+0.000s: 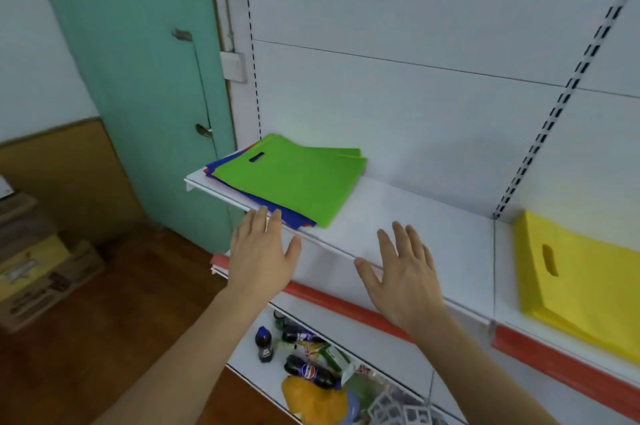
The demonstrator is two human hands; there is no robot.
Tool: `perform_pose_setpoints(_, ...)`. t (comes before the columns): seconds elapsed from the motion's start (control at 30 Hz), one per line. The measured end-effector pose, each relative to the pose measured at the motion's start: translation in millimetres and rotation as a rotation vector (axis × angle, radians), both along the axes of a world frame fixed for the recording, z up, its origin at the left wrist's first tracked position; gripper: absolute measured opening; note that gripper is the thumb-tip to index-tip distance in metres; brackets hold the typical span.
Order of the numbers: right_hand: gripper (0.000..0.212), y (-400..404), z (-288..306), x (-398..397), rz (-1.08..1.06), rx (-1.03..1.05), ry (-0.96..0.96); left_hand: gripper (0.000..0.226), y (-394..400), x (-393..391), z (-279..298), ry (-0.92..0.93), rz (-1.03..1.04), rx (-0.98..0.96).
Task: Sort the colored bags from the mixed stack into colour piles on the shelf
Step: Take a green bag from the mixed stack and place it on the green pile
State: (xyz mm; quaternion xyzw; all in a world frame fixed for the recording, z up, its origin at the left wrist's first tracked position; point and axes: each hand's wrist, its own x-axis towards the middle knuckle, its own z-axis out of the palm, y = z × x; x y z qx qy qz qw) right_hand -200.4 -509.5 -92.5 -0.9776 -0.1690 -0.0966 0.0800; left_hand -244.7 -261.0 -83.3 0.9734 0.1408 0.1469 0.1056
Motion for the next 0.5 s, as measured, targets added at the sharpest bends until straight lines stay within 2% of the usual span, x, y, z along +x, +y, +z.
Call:
perform_pose_setpoints(0.23,0.085,77,2,45,0.013,0.007,-0.005,0.072,73,34,-14,0.03,0.027,-0.003)
perform_pose_setpoints(0.33,0.086,106,0,75,0.016,0.048,-0.045,0.075,99,61,-23,0.032,0.041,0.055)
perform_pose_setpoints(0.5,0.085,149,-3,125,-0.006,0.035,0.012,0.082,136,119,-17,0.088,0.009,0.159)
